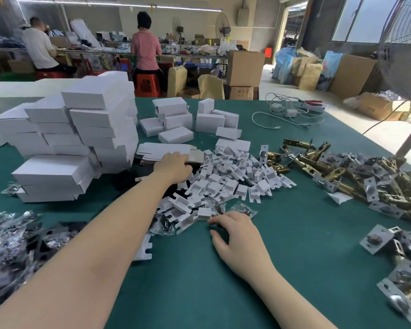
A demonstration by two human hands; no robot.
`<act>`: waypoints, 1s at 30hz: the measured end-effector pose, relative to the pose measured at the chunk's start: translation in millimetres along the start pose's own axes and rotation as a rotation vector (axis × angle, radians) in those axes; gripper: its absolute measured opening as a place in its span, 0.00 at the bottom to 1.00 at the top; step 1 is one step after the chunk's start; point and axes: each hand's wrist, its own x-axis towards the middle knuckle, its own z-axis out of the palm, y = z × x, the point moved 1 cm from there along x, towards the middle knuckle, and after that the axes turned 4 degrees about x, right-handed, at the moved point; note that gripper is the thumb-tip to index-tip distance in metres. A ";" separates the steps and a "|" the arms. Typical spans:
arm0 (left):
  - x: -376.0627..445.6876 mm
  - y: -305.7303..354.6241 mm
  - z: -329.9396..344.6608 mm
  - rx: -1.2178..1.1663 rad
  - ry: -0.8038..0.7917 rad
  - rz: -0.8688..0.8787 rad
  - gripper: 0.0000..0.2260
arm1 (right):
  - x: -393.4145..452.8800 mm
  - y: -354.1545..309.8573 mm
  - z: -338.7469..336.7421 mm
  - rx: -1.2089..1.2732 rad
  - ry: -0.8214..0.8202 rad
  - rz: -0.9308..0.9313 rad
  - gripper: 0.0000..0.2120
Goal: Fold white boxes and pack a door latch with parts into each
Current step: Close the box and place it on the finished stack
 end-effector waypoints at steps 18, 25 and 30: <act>-18.4 -10.1 -44.1 0.333 0.545 0.005 0.16 | 1.6 -2.6 -0.5 0.014 -0.008 0.015 0.10; -61.8 12.2 -82.7 -0.588 1.003 0.006 0.12 | 0.4 -0.6 -1.4 0.033 0.007 0.011 0.10; -110.3 36.2 -57.8 -1.030 0.715 0.021 0.06 | -1.9 -4.7 -11.4 0.446 0.267 0.161 0.13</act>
